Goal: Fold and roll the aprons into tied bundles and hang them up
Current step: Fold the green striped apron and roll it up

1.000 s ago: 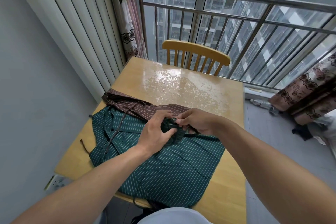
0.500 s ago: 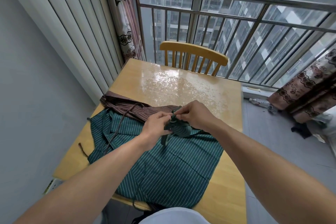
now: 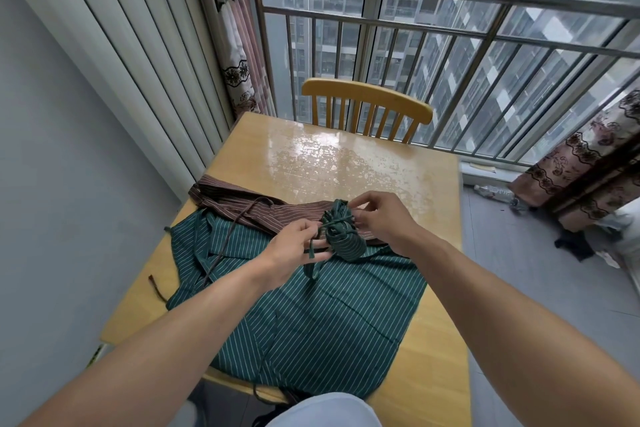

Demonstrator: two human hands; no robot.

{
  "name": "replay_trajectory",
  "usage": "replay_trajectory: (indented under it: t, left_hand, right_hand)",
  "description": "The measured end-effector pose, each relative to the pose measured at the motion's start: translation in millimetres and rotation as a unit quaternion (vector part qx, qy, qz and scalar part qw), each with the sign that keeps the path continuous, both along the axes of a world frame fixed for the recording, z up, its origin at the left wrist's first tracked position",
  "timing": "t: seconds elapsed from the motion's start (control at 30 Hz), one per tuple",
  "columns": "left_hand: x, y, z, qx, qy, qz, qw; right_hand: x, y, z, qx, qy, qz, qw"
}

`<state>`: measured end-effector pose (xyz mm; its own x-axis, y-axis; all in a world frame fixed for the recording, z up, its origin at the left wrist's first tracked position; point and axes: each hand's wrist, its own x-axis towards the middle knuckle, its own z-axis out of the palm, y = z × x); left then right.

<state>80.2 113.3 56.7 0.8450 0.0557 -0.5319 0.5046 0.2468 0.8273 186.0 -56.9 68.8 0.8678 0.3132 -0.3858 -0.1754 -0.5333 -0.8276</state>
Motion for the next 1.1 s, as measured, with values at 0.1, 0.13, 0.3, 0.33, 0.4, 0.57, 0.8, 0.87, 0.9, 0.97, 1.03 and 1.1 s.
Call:
replay_trajectory:
  t: [0.1, 0.13, 0.3, 0.33, 0.4, 0.57, 0.8, 0.87, 0.9, 0.97, 1.03, 1.1]
  left_hand:
    - [-4.2, 3.6, 0.9, -0.033, -0.004, 0.012, 0.999]
    - [-5.8, 3.7, 1.8, -0.052, -0.006, 0.018, 0.998]
    - [-13.1, 5.5, -0.5, -0.160, -0.019, 0.038, 0.986]
    - [-13.4, 6.0, -1.1, -0.179, -0.021, 0.045, 0.983]
    - [-12.4, 6.6, -1.2, -0.179, -0.025, 0.044, 0.982]
    - [1.1, 8.3, 10.8, 0.006, -0.081, 0.041, 0.996]
    - [13.8, 6.4, 19.6, -0.006, -0.007, 0.082, 0.997]
    - [12.9, 8.3, 15.8, -0.003, 0.010, 0.086, 0.996]
    - [12.5, 10.1, 13.5, -0.004, 0.017, 0.094, 0.995]
    - [11.1, 12.6, 10.2, 0.002, 0.021, 0.090, 0.996]
    - [9.1, 16.5, 8.3, 0.073, 0.008, 0.047, 0.996]
    - [7.4, 19.1, 8.5, 0.180, -0.015, -0.003, 0.984]
  right_hand:
    - [0.7, 1.6, 0.6, 0.070, 0.069, -0.094, 0.991]
    - [0.7, 1.9, 1.2, 0.099, 0.097, -0.129, 0.982]
    - [-5.1, 5.8, 4.4, 0.204, 0.151, -0.276, 0.927]
    - [-6.0, 6.4, 3.2, 0.214, 0.143, -0.295, 0.920]
    - [-6.2, 5.1, 1.3, 0.213, 0.128, -0.302, 0.920]
    - [-2.5, -5.4, 1.2, 0.083, 0.064, -0.140, 0.985]
    - [-6.6, 0.2, 16.4, 0.023, 0.056, 0.121, 0.991]
    - [-7.7, -0.3, 19.0, 0.014, 0.048, 0.177, 0.983]
    - [-8.3, -0.6, 21.1, 0.012, 0.053, 0.210, 0.976]
    - [-7.2, -4.2, 23.6, 0.029, 0.097, 0.269, 0.958]
    - [-6.4, -6.6, 25.7, 0.012, 0.079, 0.324, 0.943]
    - [-7.5, -6.5, 26.7, -0.046, -0.027, 0.333, 0.941]
